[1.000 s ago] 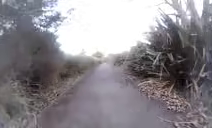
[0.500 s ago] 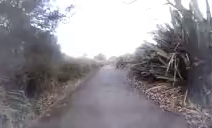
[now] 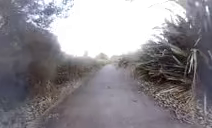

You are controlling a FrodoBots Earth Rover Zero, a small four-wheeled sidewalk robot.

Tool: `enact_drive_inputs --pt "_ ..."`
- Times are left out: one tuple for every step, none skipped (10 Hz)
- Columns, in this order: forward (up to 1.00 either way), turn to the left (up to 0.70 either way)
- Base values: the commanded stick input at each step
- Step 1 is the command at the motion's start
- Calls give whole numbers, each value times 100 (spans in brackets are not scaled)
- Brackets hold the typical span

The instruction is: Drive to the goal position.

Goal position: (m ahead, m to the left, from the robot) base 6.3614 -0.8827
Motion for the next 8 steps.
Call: enact_drive_inputs --pt "70 -18" --pt "70 -30" --pt "70 -35" --pt "70 -35" --pt "70 -35" --pt "70 -25" --pt "70 -12" --pt "70 0"
